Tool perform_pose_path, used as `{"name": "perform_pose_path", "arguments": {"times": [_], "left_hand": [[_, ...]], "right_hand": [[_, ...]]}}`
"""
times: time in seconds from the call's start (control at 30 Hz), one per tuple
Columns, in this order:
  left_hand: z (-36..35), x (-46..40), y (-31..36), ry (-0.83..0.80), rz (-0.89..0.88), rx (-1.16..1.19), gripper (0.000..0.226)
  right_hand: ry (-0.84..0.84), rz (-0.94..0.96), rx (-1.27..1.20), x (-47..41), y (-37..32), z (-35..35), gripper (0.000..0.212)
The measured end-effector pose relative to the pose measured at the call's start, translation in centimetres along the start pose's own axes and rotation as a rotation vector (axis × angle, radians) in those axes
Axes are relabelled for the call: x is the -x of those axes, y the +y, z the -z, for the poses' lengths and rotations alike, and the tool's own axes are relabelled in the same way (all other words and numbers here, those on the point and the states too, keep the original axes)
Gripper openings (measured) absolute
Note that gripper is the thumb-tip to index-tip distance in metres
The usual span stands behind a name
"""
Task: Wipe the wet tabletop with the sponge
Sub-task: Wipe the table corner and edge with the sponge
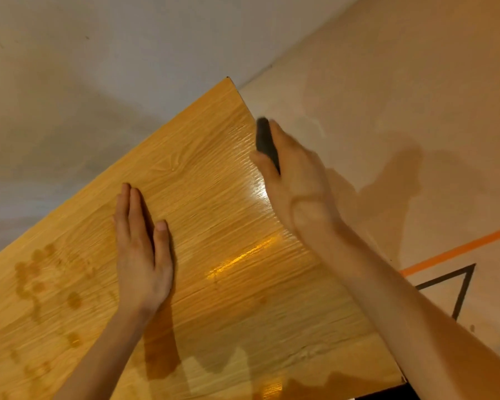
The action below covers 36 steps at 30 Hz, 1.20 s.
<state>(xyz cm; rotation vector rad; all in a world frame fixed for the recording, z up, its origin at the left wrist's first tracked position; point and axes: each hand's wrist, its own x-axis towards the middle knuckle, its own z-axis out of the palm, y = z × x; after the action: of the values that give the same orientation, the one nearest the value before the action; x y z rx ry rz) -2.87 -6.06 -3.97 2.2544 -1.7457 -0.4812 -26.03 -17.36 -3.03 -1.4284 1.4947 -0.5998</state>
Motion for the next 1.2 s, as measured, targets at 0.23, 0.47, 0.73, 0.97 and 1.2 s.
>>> {"name": "perform_pose_path", "arguments": {"times": [0.23,0.47,0.73,0.97,1.2], "left_hand": [[-0.8,0.3,0.4,0.072,-0.008,-0.006,0.059],[-0.9,0.5,0.8,0.113,-0.035,-0.017,0.058],[-1.0,0.2,0.8,0.132,-0.037,-0.032,0.061],[-0.2,0.0,0.1,0.086,-0.061,0.073,0.063],[3.0,1.8,-5.4,0.123,0.043,0.121,0.059]], "right_hand": [[0.022,0.264,0.25,-11.4,-3.6,-2.5,0.032],[-0.115,0.558,0.746,-10.8,-4.2,-1.2,0.041],[-0.154,0.671,0.914,-9.4,-6.6,-6.5,0.045],[-0.21,0.531,0.915,-11.0,-5.4,-1.5,0.055],[-0.178,0.555,0.97,-8.0,-9.4,-9.7,0.046]]}}
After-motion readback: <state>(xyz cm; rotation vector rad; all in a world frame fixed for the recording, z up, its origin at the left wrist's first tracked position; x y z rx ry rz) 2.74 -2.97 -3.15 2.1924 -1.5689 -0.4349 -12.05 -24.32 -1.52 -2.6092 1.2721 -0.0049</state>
